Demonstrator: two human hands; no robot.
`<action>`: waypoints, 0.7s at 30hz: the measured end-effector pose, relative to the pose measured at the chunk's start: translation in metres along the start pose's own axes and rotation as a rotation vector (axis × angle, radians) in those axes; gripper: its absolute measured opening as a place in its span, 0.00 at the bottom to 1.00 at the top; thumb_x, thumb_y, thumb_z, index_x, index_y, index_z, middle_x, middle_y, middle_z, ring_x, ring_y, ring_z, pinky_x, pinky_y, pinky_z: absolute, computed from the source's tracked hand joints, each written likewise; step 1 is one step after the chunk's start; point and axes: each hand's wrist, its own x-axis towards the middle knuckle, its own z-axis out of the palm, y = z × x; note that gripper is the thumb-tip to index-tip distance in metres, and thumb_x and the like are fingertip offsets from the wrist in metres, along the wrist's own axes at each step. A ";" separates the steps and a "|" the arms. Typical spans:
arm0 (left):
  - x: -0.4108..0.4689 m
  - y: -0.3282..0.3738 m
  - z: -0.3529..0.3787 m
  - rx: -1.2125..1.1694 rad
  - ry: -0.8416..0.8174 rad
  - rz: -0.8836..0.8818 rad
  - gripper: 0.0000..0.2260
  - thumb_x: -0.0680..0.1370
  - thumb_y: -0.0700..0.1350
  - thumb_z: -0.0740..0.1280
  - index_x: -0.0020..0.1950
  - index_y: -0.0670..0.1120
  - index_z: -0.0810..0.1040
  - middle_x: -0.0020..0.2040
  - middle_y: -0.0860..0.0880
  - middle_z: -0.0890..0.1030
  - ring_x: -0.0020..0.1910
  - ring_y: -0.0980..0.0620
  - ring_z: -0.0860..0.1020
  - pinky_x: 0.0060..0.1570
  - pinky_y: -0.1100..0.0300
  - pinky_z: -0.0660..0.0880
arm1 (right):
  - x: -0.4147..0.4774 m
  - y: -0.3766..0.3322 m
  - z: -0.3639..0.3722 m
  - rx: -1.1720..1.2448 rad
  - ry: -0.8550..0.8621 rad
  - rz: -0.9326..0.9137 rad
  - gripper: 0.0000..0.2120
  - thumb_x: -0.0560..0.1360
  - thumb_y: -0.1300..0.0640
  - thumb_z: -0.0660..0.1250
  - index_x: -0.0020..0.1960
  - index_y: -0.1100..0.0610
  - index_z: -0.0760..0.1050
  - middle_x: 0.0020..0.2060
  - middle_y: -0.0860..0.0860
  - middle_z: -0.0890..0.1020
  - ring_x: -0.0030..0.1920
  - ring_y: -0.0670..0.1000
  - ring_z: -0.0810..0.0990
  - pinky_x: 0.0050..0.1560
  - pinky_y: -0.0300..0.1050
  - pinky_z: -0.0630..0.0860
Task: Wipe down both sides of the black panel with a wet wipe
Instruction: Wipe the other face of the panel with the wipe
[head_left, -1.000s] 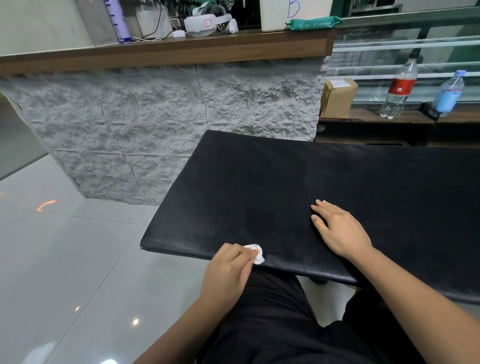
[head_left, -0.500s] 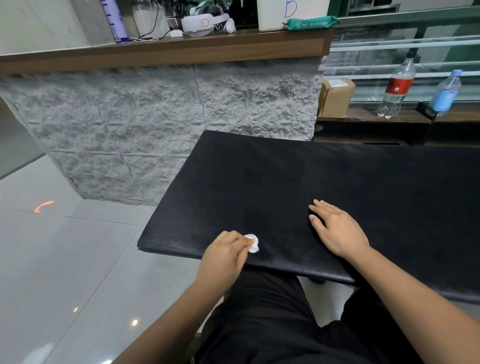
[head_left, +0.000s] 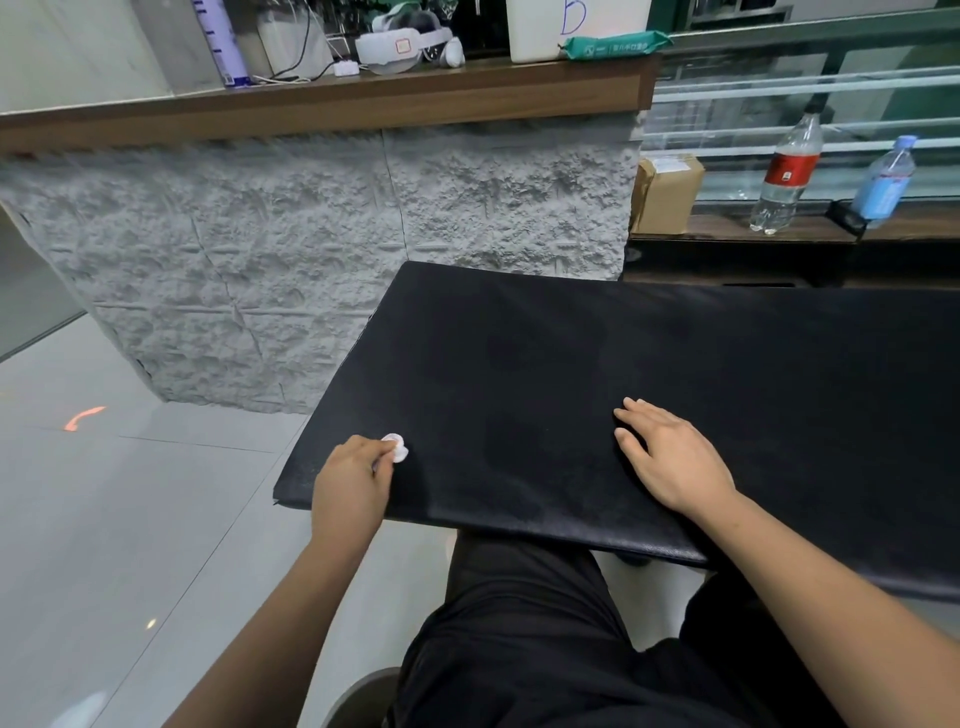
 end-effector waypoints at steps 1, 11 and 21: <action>0.000 0.001 0.000 0.000 0.013 -0.025 0.08 0.83 0.48 0.71 0.59 0.50 0.87 0.47 0.53 0.81 0.47 0.49 0.79 0.47 0.55 0.75 | 0.000 0.000 0.000 -0.001 0.001 0.000 0.23 0.86 0.44 0.56 0.78 0.48 0.72 0.79 0.44 0.69 0.80 0.43 0.61 0.78 0.42 0.57; -0.010 0.030 0.009 0.008 0.018 -0.068 0.09 0.85 0.47 0.67 0.61 0.52 0.86 0.49 0.52 0.82 0.48 0.47 0.78 0.45 0.52 0.76 | 0.001 0.002 0.002 0.000 -0.006 -0.011 0.23 0.86 0.43 0.56 0.78 0.48 0.71 0.79 0.44 0.69 0.81 0.44 0.62 0.80 0.45 0.58; -0.017 0.085 0.029 -0.013 -0.091 0.118 0.09 0.83 0.44 0.67 0.56 0.54 0.86 0.45 0.54 0.80 0.43 0.49 0.74 0.40 0.55 0.73 | 0.002 0.003 0.003 -0.001 -0.011 -0.015 0.23 0.86 0.43 0.55 0.78 0.48 0.71 0.79 0.44 0.68 0.81 0.44 0.61 0.81 0.46 0.58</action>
